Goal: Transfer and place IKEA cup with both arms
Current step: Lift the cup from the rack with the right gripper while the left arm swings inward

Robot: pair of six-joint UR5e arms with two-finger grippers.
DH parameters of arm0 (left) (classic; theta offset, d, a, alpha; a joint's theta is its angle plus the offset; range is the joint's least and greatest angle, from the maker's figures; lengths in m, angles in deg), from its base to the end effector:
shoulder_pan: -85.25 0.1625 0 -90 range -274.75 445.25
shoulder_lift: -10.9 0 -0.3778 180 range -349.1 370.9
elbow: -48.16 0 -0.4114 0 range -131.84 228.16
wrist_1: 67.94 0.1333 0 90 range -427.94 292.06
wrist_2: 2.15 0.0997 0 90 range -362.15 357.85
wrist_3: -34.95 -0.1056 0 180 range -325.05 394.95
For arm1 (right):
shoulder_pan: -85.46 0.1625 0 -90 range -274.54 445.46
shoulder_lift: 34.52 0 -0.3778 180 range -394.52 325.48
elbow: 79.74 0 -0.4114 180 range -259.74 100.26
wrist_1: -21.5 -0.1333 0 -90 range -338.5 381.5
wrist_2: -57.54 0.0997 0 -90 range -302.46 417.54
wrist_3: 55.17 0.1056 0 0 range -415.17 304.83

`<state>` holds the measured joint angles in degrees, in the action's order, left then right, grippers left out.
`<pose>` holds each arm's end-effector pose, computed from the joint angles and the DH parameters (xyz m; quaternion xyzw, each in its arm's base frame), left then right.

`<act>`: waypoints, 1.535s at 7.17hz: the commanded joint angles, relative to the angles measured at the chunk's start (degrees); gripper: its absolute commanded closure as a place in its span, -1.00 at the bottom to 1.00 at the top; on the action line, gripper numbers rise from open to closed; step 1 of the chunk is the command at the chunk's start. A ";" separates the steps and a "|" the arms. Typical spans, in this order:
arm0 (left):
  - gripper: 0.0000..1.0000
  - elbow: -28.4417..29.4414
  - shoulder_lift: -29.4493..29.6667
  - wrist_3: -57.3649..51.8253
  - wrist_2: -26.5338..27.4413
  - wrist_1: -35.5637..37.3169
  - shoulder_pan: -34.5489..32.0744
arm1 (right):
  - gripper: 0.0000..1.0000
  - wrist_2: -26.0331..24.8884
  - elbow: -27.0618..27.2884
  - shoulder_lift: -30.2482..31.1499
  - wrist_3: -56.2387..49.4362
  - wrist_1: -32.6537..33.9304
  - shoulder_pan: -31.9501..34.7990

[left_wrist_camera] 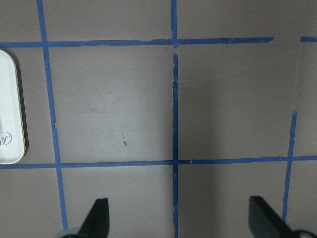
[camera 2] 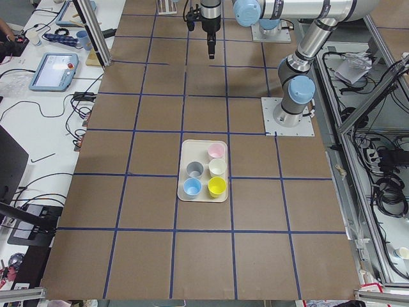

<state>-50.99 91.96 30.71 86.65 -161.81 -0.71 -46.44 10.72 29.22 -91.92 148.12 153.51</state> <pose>-0.1038 -0.4531 0.4218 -0.0014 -0.9993 -0.0347 0.0130 -0.1432 -0.6436 0.2325 0.1169 -0.9820 0.0152 0.1477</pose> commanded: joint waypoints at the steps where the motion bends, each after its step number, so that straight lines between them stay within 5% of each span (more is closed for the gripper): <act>1: -1.00 0.18 0.76 0.29 -6.12 -0.09 0.00 | -1.00 -0.26 0.77 0.24 0.35 -0.58 0.07; 7: -1.00 -0.35 3.48 -0.51 -48.74 0.79 0.79 | -0.99 -2.37 2.36 0.60 0.62 3.29 0.42; 11: -1.00 -6.54 7.62 -4.78 -80.27 0.96 2.28 | -0.39 -2.02 2.35 0.68 0.71 3.73 0.51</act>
<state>-53.96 98.83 28.54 16.49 -160.98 1.27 -48.56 13.08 29.71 -91.22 151.77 153.96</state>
